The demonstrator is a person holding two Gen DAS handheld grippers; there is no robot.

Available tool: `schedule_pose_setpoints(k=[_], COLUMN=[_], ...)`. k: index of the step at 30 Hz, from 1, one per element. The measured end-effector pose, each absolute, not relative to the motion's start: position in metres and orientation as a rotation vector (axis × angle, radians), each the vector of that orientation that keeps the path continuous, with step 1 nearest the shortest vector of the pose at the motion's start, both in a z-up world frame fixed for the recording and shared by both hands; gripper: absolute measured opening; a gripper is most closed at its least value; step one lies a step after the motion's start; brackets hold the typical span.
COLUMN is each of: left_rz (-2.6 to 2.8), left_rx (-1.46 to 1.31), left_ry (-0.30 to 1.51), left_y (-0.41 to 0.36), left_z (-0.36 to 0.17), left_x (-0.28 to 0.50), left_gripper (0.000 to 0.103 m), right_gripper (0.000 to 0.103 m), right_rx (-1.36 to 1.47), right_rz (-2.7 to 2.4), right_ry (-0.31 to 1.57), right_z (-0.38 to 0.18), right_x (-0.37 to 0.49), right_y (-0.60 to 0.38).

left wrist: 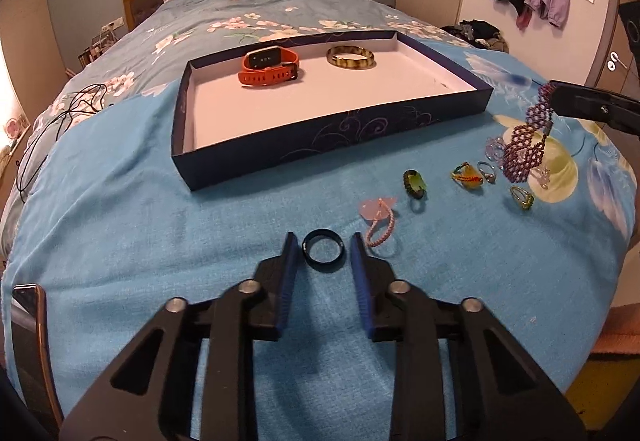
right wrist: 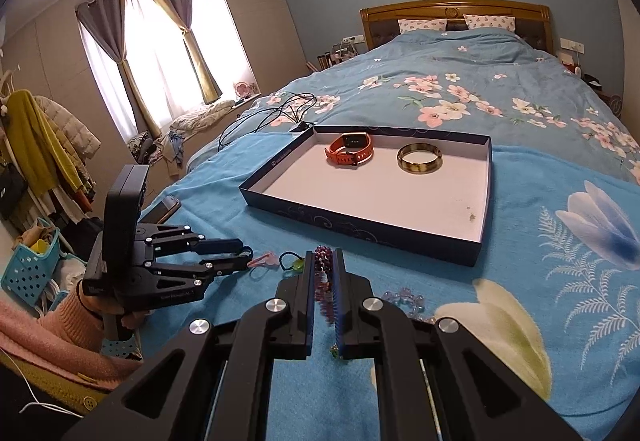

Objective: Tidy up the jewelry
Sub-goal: 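Grasp the black ring with the left tool while the right tool grasps the purple beaded bracelet, then carry the black ring with the left tool while the right tool carries the purple bracelet into the box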

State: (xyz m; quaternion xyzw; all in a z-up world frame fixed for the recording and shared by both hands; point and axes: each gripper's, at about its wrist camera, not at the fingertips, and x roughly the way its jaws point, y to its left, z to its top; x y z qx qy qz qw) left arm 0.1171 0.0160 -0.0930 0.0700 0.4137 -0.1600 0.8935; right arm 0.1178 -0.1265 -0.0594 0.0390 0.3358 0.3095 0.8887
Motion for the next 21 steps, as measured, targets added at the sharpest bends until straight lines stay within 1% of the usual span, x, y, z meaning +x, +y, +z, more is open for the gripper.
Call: schedule_pose_setpoints(k=[11,21], left_rz=[-0.327,-0.345], left_rx=[0.092,0.062], left_ry=[0.836,0.76], left_y=[0.023,0.028], left_z=[-0.086,-0.06], left_x=[0.114,0.115], left_gripper=[0.022,0.022], right_gripper=[0.007,0.007], right_rx=[0.12,0.127], right_rz=[0.64,0.635], right_ry=[0.689,0.67], right_z=[-0.056,-0.05], right_x=[0.129,0.136], right_y=[-0.128,-0.128])
